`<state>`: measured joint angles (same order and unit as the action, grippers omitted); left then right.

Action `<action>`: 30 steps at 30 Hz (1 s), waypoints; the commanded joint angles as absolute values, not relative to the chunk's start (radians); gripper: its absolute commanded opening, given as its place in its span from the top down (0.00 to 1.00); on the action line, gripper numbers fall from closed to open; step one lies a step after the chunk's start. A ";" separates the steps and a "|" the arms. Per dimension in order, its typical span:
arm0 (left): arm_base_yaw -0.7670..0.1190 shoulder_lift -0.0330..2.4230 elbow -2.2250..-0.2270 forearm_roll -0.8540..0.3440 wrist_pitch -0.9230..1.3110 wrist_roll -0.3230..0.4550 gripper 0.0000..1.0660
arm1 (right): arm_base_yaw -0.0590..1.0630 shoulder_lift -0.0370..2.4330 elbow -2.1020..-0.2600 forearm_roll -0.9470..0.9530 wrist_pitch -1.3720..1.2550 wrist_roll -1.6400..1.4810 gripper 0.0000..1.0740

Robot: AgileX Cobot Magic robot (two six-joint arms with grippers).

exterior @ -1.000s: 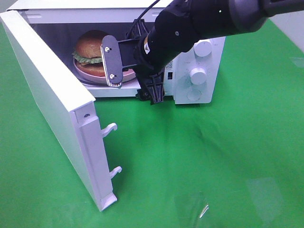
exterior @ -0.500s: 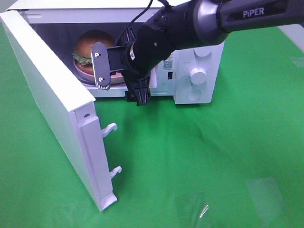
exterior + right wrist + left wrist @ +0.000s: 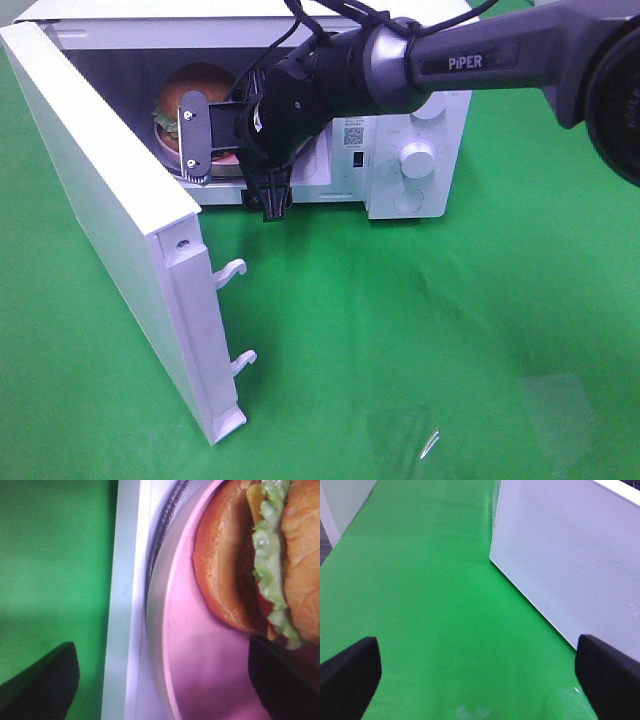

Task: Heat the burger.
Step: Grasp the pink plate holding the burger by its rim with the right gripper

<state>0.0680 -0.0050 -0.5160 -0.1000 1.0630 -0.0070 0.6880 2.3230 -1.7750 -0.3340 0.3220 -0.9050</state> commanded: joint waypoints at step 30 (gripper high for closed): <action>0.069 -0.021 -0.516 -0.075 1.065 -0.010 0.06 | 0.675 2.493 -1.871 -0.213 0.251 -0.901 0.45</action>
<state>0.0680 -0.0050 -0.5160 -0.0740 1.0630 -0.0070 0.6770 2.4790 -1.8730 -0.2320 0.2070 -0.9060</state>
